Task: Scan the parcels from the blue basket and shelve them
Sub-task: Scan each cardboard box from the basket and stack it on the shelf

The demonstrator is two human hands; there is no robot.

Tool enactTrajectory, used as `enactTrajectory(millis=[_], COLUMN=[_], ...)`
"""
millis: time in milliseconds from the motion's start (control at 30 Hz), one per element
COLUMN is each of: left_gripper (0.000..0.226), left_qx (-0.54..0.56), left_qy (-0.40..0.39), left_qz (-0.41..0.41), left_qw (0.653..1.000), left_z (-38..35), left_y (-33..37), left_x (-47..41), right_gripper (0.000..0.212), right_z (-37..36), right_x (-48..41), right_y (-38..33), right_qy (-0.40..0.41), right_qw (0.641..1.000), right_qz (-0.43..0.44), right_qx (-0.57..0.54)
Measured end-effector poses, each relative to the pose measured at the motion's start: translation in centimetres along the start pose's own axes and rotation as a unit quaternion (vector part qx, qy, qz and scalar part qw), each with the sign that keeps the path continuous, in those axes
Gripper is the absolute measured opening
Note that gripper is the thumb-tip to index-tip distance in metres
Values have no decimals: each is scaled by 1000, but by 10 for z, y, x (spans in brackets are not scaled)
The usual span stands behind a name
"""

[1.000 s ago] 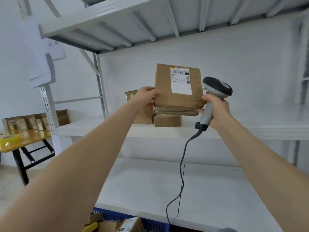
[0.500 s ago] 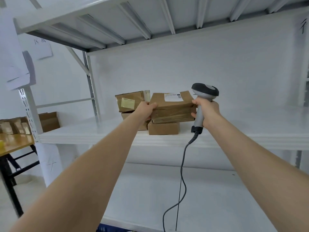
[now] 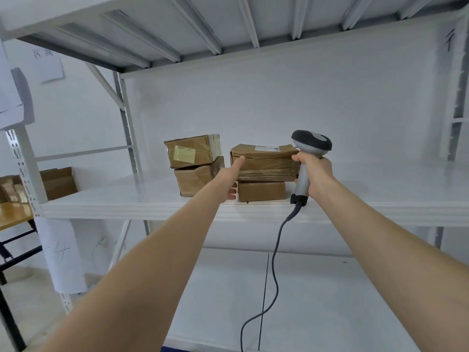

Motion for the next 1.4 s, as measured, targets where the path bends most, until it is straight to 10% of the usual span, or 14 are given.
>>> enactTrajectory(millis=[300, 933, 1400], left_gripper=[54, 71, 77], left_qx=[-15, -286, -416], left_qy=[110, 134, 140], left_qz=[-149, -181, -74], left_qw=[983, 931, 895], left_z=[3, 15, 97], left_y=[27, -19, -184], left_x=[-5, 52, 87], right_gripper=[40, 27, 7], right_z=[-3, -17, -66], right_x=[-8, 50, 179], right_y=[-6, 24, 185], right_qy=[-29, -29, -139], right_qw=[999, 998, 980], right_qz=[14, 28, -127], right_qx=[8, 50, 66])
Point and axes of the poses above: each hand's wrist, its own x-axis away from the middle knuckle, its own z-axis out of the back of the hand, y = z × x, the point moved 5 cm from there along -x, towards the middle knuckle, and after that the axes turned 8 degrees about z, right-handed, at the moved point
